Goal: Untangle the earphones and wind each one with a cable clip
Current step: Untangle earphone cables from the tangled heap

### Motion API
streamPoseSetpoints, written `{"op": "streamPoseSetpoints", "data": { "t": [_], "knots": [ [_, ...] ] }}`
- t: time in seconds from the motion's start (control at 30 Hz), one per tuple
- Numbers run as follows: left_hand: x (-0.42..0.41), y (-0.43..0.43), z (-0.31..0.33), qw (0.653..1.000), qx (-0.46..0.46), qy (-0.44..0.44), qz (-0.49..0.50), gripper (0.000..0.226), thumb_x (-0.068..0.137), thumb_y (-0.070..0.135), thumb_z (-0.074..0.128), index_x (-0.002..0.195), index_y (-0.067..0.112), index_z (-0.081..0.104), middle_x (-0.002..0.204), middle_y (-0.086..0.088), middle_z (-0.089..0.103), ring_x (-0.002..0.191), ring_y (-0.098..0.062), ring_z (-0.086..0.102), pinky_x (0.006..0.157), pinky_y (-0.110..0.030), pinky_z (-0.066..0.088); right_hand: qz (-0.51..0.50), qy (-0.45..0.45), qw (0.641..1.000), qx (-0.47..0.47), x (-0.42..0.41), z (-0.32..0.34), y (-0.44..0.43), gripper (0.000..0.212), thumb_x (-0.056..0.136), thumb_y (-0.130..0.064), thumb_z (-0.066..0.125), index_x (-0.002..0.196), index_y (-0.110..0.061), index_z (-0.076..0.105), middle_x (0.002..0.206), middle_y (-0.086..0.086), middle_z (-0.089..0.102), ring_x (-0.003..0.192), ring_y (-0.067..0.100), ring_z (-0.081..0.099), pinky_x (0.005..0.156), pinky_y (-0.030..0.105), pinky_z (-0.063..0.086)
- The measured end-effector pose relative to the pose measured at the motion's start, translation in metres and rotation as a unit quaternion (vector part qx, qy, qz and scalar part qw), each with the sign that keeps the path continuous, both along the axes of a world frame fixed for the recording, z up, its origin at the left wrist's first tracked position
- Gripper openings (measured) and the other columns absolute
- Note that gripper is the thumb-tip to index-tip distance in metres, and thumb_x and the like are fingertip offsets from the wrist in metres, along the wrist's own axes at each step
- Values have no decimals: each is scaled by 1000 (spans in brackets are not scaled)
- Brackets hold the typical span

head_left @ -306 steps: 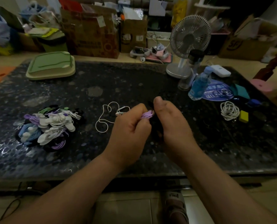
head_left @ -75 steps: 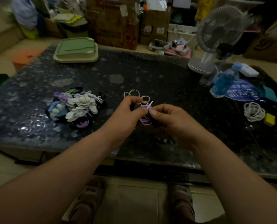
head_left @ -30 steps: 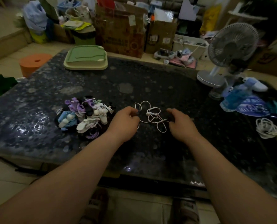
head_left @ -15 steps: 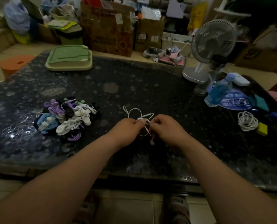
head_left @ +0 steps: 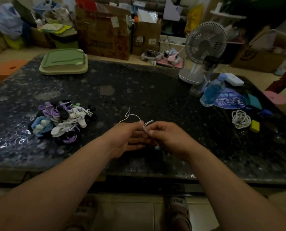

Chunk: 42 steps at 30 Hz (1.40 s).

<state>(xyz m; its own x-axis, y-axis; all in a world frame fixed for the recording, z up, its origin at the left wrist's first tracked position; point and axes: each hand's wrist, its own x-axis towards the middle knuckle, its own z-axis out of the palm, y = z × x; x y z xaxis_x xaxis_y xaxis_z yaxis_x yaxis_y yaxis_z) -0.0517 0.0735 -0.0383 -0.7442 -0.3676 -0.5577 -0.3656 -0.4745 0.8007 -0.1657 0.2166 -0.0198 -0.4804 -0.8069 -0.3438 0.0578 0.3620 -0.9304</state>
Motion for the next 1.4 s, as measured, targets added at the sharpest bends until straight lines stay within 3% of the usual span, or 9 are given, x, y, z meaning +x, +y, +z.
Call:
{"op": "streamPoseSetpoints", "data": {
  "t": [0.2,0.53,0.7,0.8,0.9,1.17,1.23,1.33,1.4],
  "knots": [
    [-1,-12,-7,992,-51,-16,111,11,103,9,54,100,9,65,77,-6,66,73,-21,67,78,-40,64,-116,265,943,165,-15,-18,-11,17,98,-13,59,103,-26,69,99,-3,71,92,15,70,89,40,61],
    [3,-17,-4,990,-75,-31,113,17,107,5,45,96,7,59,81,-11,61,61,-16,55,55,-33,60,29,460,870,173,-3,-48,-39,22,94,-36,70,115,-34,66,113,-5,55,107,14,57,88,34,53],
    [2,-30,-12,967,-173,-56,177,18,100,2,49,118,2,52,102,-17,61,72,-20,63,68,-44,66,-50,453,880,131,-13,-31,-29,15,101,-27,61,114,-30,67,104,-10,67,95,12,64,83,33,53],
    [5,-30,-15,896,-414,-88,134,51,94,14,63,139,23,43,136,-7,44,109,-26,60,94,-50,58,-102,439,888,91,-20,-17,-16,11,101,-23,61,106,-29,70,99,-14,65,90,4,60,82,26,48],
    [3,-18,-12,819,-560,-45,114,38,93,11,61,127,24,51,129,-1,39,115,-23,51,99,-38,47,-35,423,893,149,-17,-20,-12,14,100,-21,63,106,-30,71,102,-13,66,92,5,61,82,25,48],
    [5,-18,-23,844,-527,-97,-42,15,98,12,55,97,22,66,109,-1,67,86,-12,61,70,-28,48,86,509,831,205,-3,-40,-28,13,99,-40,64,106,-29,65,113,-3,53,111,19,52,95,40,50],
    [9,-17,-20,808,-577,-110,-53,11,98,20,57,103,26,65,120,-1,63,100,-15,60,84,-32,49,93,480,843,224,-6,-31,-26,11,101,-36,61,101,-26,62,109,-2,57,104,18,56,90,39,52],
    [7,-10,-15,665,-743,-67,-24,27,97,36,58,122,30,63,139,5,53,135,-18,45,121,-53,27,95,417,881,204,-9,-3,-15,5,102,-30,59,100,-26,61,98,-5,66,87,13,63,81,37,56],
    [1,1,-5,720,-687,61,-78,33,101,41,54,132,31,60,137,8,60,135,-12,48,124,-51,25,83,357,921,128,-10,16,-7,3,99,-23,64,98,-24,65,90,-7,68,78,6,65,73,30,54]
  ]
}}
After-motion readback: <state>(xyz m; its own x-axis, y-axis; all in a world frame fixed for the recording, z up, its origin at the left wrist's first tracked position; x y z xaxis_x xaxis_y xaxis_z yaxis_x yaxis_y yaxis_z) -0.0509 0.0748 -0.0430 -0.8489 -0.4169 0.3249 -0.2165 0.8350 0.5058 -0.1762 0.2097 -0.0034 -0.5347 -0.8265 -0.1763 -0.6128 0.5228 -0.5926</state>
